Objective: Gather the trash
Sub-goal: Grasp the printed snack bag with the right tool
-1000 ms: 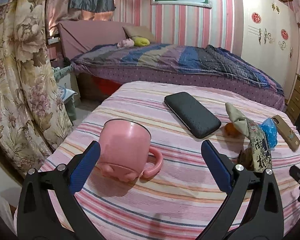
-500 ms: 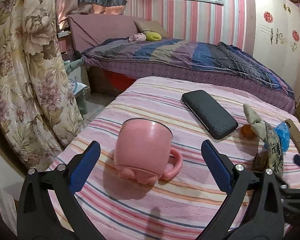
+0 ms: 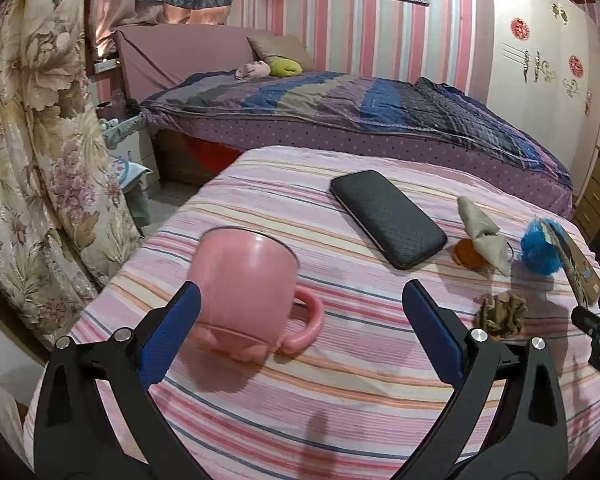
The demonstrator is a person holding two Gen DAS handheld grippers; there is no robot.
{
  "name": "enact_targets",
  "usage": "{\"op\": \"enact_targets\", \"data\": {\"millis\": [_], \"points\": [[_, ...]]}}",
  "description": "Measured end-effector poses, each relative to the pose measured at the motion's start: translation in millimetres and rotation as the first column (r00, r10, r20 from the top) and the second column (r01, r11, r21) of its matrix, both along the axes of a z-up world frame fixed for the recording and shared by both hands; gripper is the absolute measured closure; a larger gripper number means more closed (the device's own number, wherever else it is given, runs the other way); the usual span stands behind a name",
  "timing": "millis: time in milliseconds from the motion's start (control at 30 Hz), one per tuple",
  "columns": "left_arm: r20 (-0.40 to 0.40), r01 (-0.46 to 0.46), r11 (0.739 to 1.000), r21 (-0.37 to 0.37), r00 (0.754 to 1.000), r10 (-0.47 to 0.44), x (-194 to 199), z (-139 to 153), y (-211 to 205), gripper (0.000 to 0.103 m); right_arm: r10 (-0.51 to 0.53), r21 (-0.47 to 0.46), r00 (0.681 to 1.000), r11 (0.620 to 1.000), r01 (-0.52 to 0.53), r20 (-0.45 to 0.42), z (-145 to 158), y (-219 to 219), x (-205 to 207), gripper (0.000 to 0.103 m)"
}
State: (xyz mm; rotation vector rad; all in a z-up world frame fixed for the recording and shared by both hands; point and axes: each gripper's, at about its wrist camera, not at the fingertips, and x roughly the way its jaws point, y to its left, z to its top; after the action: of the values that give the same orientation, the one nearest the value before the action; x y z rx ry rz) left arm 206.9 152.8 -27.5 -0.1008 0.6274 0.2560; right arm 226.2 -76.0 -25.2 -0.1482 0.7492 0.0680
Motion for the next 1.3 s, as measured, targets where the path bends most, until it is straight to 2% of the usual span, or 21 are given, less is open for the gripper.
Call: {"op": "enact_targets", "data": {"millis": [67, 233, 333, 400, 500, 567, 700, 1000, 1100, 1133, 1200, 1267, 1300], "points": [[-0.008, 0.012, 1.0, -0.002, 1.0, -0.012, 1, -2, -5, 0.006, 0.004, 0.043, 0.999, 0.999, -0.002, -0.034, -2, -18, 7, 0.042], [-0.027, 0.052, 0.999, 0.014, 0.998, -0.052, 5, -9, -21, 0.006, 0.015, 0.026, 0.999, 1.0, -0.014, -0.048, -4, -25, 14, 0.048], [-0.033, 0.08, 0.996, 0.028, 0.996, -0.079, 6, -10, -31, 0.006, 0.03, 0.016, 0.998, 0.999, -0.029, -0.049, -7, -23, 19, 0.058], [-0.039, 0.1, 0.995, 0.023, 0.994, -0.099, 6, -12, -36, 0.006, 0.037, 0.021, 0.998, 0.999, -0.036, -0.055, -9, -25, 21, 0.07], [-0.051, 0.122, 0.992, -0.018, 0.991, -0.123, 7, -15, -41, 0.006, 0.047, 0.038, 0.998, 0.998, -0.045, -0.049, -7, -32, 15, 0.071], [-0.059, 0.154, 0.986, -0.059, 0.986, -0.158, 7, -18, -47, 0.006, 0.037, 0.028, 0.998, 0.999, -0.036, -0.047, -11, -34, 11, 0.07], [-0.074, 0.223, 0.972, -0.077, 0.971, -0.228, 8, -25, -69, 0.006, 0.014, 0.045, 0.999, 0.999, -0.011, -0.049, -21, -41, 3, 0.049], [-0.168, 0.32, 0.941, -0.111, 0.927, -0.335, 26, -48, -109, 0.008, -0.044, 0.111, 0.998, 0.993, 0.05, -0.052, -33, -61, -8, 0.038], [-0.196, 0.346, 0.93, -0.126, 0.91, -0.365, 32, -54, -118, 0.029, -0.053, 0.125, 0.997, 0.99, 0.059, -0.054, -40, -72, 0, 0.035], [-0.205, 0.352, 0.927, -0.129, 0.905, -0.373, 33, -55, -121, 0.04, -0.055, 0.127, 0.997, 0.99, 0.061, -0.055, -42, -75, 2, 0.035], [-0.216, 0.354, 0.93, -0.104, 0.904, -0.368, 34, -56, -125, 0.049, -0.053, 0.133, 0.997, 0.989, 0.06, -0.054, -45, -83, 4, 0.035], [-0.217, 0.369, 0.924, -0.096, 0.899, -0.381, 34, -53, -127, 0.068, -0.047, 0.137, 0.998, 0.989, 0.053, -0.052, -47, -87, 5, 0.035], [-0.221, 0.382, 0.919, -0.096, 0.892, -0.394, 33, -52, -127, 0.068, -0.042, 0.136, 0.998, 0.989, 0.049, -0.05, -49, -91, 9, 0.034]]}}
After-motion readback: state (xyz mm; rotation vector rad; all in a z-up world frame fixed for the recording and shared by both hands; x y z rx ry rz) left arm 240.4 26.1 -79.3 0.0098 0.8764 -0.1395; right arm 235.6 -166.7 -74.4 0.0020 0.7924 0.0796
